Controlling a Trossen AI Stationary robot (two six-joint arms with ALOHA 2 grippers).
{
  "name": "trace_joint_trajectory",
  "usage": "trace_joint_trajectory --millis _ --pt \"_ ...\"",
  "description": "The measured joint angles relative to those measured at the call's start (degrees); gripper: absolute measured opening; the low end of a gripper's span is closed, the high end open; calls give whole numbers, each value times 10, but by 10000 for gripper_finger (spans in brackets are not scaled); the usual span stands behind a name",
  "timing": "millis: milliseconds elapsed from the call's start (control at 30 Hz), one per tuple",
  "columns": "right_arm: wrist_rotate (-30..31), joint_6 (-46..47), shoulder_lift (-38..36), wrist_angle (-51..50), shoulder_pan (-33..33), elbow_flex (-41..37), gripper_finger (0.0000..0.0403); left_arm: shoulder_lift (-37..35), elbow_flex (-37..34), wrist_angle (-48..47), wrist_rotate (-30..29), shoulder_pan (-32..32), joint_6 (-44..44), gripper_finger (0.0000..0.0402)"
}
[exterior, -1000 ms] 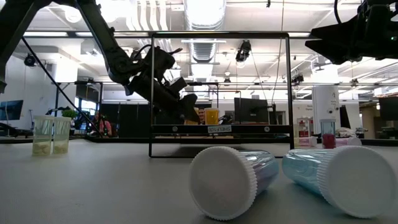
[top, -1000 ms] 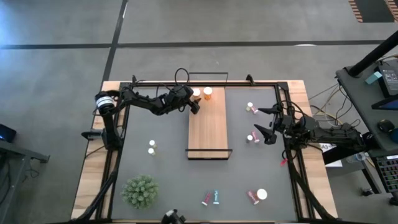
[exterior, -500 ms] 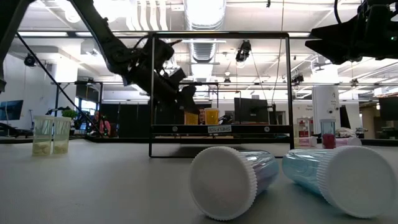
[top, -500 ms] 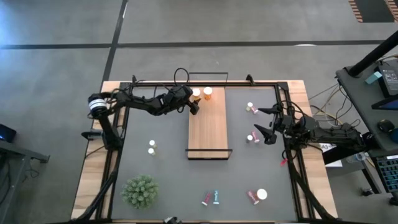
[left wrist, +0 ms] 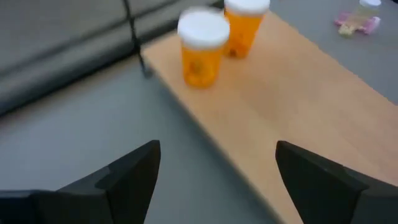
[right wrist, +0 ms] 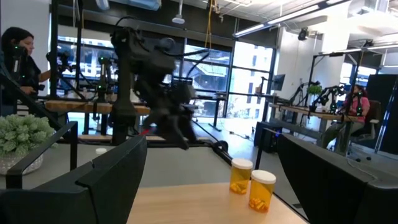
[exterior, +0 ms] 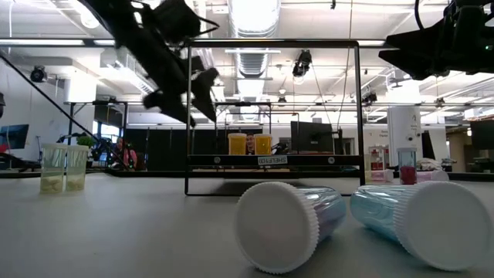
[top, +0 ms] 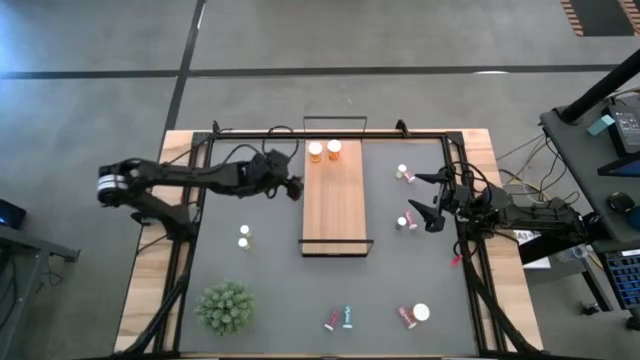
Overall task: Pick and place medicine bottles onto shelf by color
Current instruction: Put the middle yellow pill bottle on the shelf
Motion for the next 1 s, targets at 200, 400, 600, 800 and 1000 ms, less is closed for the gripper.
trace_joint_trajectory --millis 200,400,600,800,1000 --pt "0 0 0 0 0 0 350 -38 0 -157 -26 -49 -197 302" --pt "0 0 0 0 0 0 350 -39 1 -268 -16 -90 -375 302" --pt "0 0 0 0 0 0 350 -39 1 -358 65 -104 -444 302" --pt "0 0 0 0 0 0 350 -42 1 -407 98 -104 -473 302" --pt "0 0 0 0 0 0 350 -49 1 -408 112 -104 -523 302"
